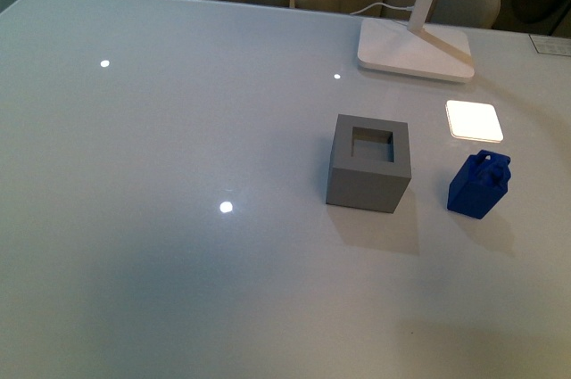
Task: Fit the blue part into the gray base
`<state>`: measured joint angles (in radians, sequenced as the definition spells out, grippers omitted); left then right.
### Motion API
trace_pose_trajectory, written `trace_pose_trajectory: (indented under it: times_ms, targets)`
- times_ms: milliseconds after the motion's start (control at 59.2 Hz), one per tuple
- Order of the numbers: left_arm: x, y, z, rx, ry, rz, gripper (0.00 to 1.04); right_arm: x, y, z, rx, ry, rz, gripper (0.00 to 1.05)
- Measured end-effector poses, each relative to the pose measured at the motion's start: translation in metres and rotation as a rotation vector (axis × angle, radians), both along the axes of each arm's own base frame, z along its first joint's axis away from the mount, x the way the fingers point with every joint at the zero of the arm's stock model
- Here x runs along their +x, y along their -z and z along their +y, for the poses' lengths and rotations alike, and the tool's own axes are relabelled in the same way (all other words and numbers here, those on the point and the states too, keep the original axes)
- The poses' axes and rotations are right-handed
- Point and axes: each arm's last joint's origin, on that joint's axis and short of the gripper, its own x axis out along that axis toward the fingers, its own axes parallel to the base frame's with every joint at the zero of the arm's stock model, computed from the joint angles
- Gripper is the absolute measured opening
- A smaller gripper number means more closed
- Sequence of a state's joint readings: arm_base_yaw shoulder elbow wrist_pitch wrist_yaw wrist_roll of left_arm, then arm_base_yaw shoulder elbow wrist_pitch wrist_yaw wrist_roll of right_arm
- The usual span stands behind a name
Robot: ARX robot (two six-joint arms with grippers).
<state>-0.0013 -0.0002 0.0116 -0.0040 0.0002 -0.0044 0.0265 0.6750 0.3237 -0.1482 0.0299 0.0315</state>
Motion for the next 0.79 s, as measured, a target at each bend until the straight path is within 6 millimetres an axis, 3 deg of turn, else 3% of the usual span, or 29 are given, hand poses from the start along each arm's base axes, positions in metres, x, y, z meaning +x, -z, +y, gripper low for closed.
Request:
trace_pose_trajectory:
  times_ms: [135,253,405,574,794]
  targets:
    - [0.000,0.000,0.000,0.000,0.000,0.000,0.97,0.062,0.003,-0.014,0.018,0.014,0.100,0.96]
    - [0.000,0.000,0.000,0.000,0.000,0.000,0.97,0.114,0.025,-0.016,0.048,-0.032,0.236,0.96]
    - [0.000,0.000,0.000,0.000,0.000,0.000,0.97,0.165,0.054,-0.017,0.060,-0.020,0.356,0.96]
    - [0.000,0.000,0.000,0.000,0.000,0.000,0.97,0.206,0.086,-0.008,0.112,-0.005,0.449,0.96]
    - [0.000,0.000,0.000,0.000,0.000,0.000,0.97,0.224,0.114,0.007,0.156,0.023,0.533,0.96]
